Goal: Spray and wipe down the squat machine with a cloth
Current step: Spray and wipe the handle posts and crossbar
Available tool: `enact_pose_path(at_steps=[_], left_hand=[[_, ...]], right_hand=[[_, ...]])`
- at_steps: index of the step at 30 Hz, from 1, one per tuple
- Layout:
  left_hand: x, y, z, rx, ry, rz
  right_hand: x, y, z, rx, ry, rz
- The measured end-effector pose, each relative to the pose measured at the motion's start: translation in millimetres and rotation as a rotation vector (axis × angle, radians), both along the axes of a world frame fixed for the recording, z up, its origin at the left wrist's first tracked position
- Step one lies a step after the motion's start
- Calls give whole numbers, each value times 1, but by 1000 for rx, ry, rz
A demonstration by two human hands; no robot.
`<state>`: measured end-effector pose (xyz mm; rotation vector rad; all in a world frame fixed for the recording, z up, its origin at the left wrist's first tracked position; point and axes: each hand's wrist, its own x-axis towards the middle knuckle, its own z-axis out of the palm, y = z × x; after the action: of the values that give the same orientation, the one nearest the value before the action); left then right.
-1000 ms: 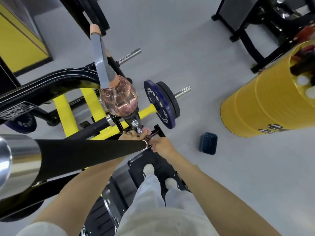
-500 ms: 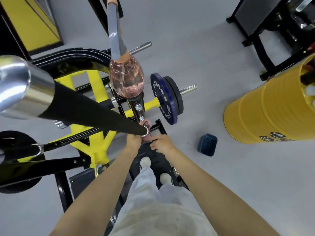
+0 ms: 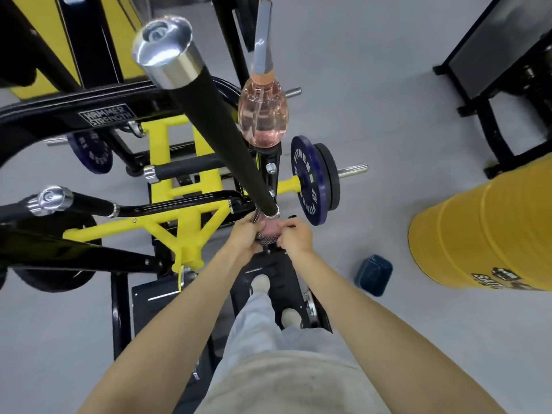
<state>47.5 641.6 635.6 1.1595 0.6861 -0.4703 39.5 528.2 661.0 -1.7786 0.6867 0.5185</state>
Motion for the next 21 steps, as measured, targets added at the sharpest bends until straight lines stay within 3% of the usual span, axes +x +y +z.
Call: enact_pose_path(at_steps=[5,6,10,12,14,17,21], left_hand=[[-16,6,16,52,-92,52],[-19,9,18,121,-114,22],[-29,19,18,697,-162,-229],[-39,14,27,793,-241,-394],[-50,2,35,716,-337,-617],[-59,-15,51,545,-287,-863],[-50,-10,59,421,-157,-820]], right_hand=[[-9,-6,15,95,1,29],[-11,-7,16,126,14,31],[-18,-2,16,233,117,73],[-23,1,16,296,156,59],[-26,0,14,346,195,18],[-33,-11,14,360,258,-77],[-24,-25,-37,389,232,-152]])
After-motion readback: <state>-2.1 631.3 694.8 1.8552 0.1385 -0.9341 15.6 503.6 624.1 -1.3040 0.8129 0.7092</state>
